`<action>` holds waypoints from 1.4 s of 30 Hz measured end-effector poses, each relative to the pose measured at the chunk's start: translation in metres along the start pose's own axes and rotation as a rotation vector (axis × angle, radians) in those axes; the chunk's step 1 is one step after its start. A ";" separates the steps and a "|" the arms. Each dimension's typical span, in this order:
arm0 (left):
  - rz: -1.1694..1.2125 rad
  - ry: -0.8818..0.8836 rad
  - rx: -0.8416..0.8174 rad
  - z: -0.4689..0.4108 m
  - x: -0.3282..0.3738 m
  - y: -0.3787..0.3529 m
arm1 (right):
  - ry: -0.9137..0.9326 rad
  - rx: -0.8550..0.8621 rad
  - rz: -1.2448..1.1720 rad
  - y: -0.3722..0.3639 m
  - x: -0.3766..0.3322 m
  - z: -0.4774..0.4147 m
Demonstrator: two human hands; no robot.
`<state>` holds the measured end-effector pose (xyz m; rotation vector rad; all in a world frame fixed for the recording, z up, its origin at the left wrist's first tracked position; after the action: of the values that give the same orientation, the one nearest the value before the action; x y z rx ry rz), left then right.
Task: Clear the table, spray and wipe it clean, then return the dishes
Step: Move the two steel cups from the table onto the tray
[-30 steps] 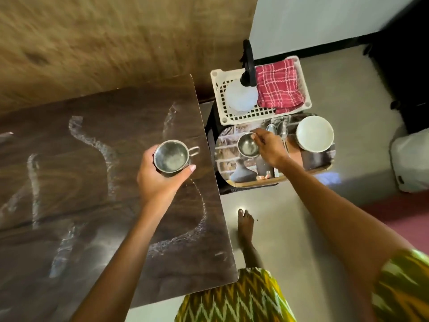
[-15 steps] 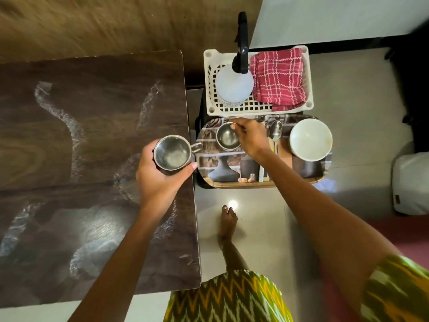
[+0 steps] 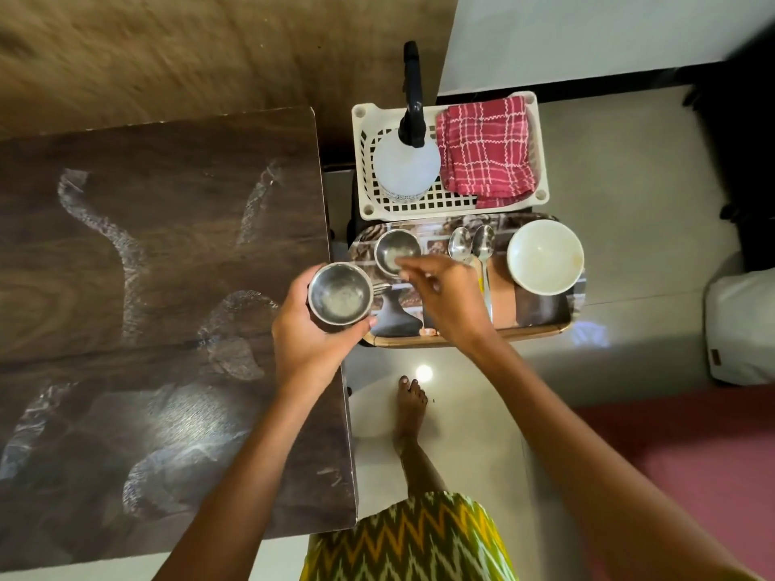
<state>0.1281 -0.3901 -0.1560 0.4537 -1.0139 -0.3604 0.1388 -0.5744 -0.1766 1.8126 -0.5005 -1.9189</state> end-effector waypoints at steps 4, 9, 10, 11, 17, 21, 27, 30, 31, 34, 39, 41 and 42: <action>-0.071 -0.045 -0.068 0.005 -0.002 -0.020 | -0.076 -0.023 -0.120 -0.003 0.003 0.044; -0.211 -0.120 -0.119 0.009 -0.014 -0.053 | -0.249 0.085 -0.155 -0.004 0.032 0.064; -0.246 -0.125 -0.110 0.007 -0.017 -0.058 | -0.265 0.094 -0.147 -0.005 0.038 0.064; -0.266 -0.123 -0.100 0.003 -0.019 -0.063 | -0.273 0.094 -0.141 -0.008 0.044 0.062; -0.287 -0.054 -0.069 -0.018 -0.035 -0.085 | -0.263 0.020 -0.068 -0.022 0.073 0.043; -0.273 -0.038 -0.055 -0.021 -0.042 -0.089 | -0.273 -0.002 -0.045 -0.025 0.081 0.040; -0.240 -0.022 -0.023 -0.017 -0.048 -0.092 | -0.295 0.005 -0.078 -0.028 0.084 0.041; -0.242 0.028 -0.056 -0.015 -0.046 -0.092 | -0.292 -0.019 -0.070 -0.029 0.078 0.040; -0.265 0.039 -0.069 -0.012 -0.044 -0.091 | -0.280 -0.024 -0.052 -0.027 0.074 0.040; -0.328 -0.013 -0.008 -0.003 -0.029 -0.079 | -0.212 -0.025 0.104 -0.010 0.054 0.040; -0.189 -0.134 0.076 -0.011 0.021 -0.059 | -0.076 0.160 0.263 0.040 0.029 0.025; -0.157 -0.178 0.079 -0.030 0.050 -0.061 | -0.049 0.198 0.340 0.058 0.030 0.003; -0.157 -0.201 0.078 -0.041 0.064 -0.064 | -0.040 0.205 0.373 0.065 0.033 -0.011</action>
<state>0.1898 -0.4677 -0.1614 0.5782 -1.1936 -0.5157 0.1538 -0.6467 -0.1691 1.6583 -1.0036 -1.6978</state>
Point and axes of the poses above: each hand's wrist, its own z-axis away from the middle knuckle, its own y-axis out of the back of the hand, x = y × z, the point moved 6 cm from there along -z, towards the middle knuckle, and after that the axes turned 15 degrees about y, right-handed, at the moved point
